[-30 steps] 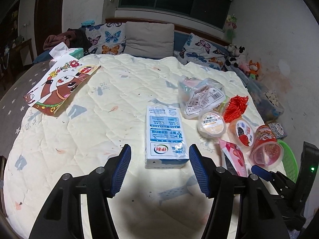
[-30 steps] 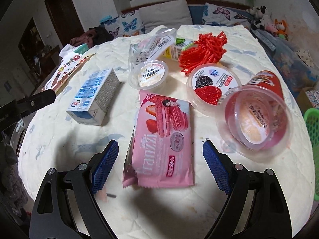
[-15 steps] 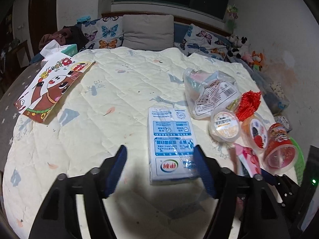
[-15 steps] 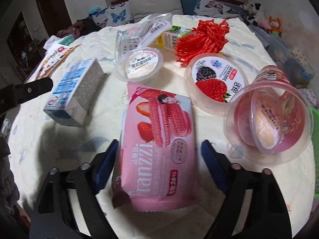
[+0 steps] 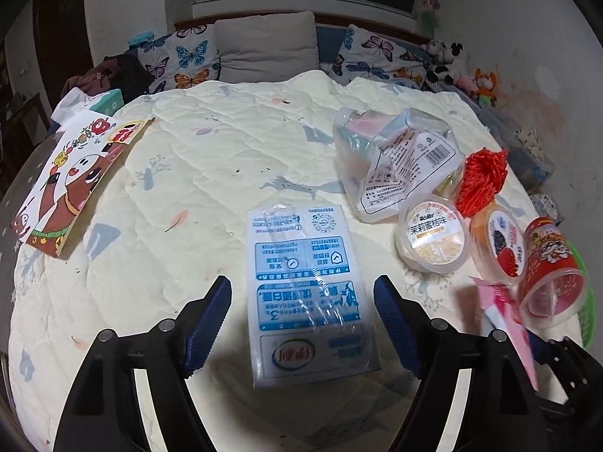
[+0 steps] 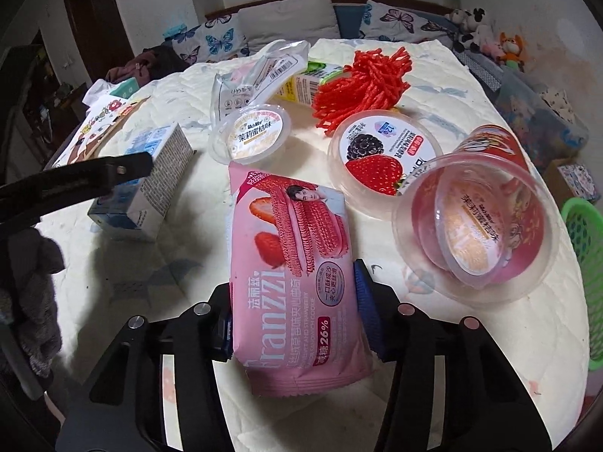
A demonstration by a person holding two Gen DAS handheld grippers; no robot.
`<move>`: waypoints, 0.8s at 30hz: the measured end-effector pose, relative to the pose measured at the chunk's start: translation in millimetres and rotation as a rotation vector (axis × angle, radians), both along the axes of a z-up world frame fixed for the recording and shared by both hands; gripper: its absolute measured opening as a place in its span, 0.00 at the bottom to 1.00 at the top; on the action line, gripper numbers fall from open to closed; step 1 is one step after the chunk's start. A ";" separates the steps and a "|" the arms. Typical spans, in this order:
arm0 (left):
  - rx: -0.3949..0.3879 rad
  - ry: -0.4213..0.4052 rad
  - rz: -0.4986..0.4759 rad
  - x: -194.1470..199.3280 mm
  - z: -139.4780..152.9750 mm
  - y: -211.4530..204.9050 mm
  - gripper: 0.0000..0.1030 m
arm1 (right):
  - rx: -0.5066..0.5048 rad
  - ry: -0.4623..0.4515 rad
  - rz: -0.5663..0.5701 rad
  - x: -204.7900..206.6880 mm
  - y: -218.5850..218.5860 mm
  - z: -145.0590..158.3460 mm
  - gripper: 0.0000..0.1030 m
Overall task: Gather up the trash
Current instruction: 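Grasp the pink wafer wrapper with the right gripper while the left gripper grasps the milk carton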
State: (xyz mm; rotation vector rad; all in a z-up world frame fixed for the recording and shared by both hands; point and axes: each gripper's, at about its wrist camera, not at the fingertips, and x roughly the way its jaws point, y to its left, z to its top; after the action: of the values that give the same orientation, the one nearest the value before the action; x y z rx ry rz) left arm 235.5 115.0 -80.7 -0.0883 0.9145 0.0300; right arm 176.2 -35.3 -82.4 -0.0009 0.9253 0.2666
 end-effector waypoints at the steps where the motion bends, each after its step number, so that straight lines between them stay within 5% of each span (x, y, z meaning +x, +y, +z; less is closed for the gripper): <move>1: 0.005 0.004 0.000 2.0 -1.6 -1.0 0.73 | 0.009 -0.004 0.003 -2.7 -2.4 2.6 0.50; 24: 0.042 0.022 0.019 10.0 -15.9 -9.2 0.61 | 0.041 -0.073 -0.001 -50.9 -42.3 39.9 0.51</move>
State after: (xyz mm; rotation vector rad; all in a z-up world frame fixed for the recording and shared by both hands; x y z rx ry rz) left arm 245.5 105.8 -96.7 -0.0580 0.9341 0.0677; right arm 125.3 -77.7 -42.5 0.0276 0.8474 0.2832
